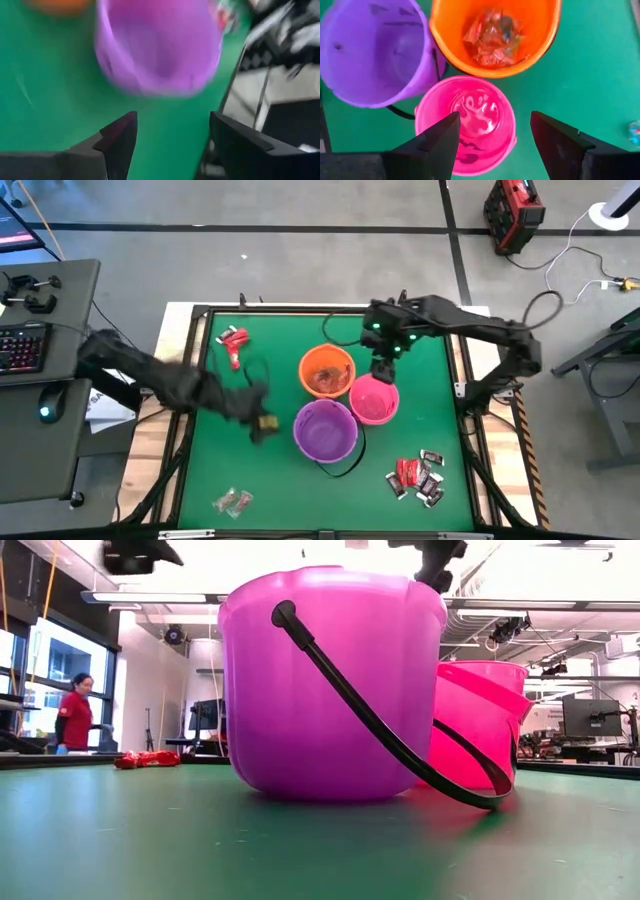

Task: Sort candy by brand, put in halloween buckets
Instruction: Put the red gummy into the orange bucket, then put the green gummy into the orange bucket, then put the orange gummy into the orange bucket

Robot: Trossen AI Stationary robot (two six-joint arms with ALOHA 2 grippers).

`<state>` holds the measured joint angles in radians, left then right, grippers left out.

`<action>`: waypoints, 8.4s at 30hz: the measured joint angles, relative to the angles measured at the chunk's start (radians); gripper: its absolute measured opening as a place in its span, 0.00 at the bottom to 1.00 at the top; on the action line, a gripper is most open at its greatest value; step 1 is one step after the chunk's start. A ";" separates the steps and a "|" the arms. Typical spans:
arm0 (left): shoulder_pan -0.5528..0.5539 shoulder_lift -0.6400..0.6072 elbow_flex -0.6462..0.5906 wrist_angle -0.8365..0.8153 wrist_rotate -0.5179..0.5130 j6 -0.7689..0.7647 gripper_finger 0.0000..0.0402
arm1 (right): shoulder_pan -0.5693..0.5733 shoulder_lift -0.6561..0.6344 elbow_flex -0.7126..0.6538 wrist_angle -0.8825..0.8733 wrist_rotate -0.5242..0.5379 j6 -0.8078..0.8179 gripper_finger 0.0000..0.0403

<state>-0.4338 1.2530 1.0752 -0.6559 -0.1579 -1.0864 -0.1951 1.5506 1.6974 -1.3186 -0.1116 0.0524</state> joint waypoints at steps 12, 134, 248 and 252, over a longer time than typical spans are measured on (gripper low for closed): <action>-0.334 0.476 0.118 -0.038 0.267 -0.678 0.57 | 0.083 -0.096 0.000 0.022 0.086 0.010 0.59; 0.718 -0.008 -0.173 0.497 0.167 0.452 0.60 | -0.789 0.089 -0.763 0.739 0.249 1.065 0.59; -0.400 0.449 0.066 -0.128 0.190 -0.716 0.07 | 0.191 -0.291 -0.581 0.374 0.247 0.345 0.55; -0.307 0.296 0.066 -0.165 -0.016 -0.597 0.07 | 0.191 -0.306 -0.582 0.379 0.247 0.331 0.55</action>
<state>-0.7405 1.5485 1.1408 -0.8209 -0.1739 -1.6829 -0.0036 1.2444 1.1156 -0.9397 0.1352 0.3835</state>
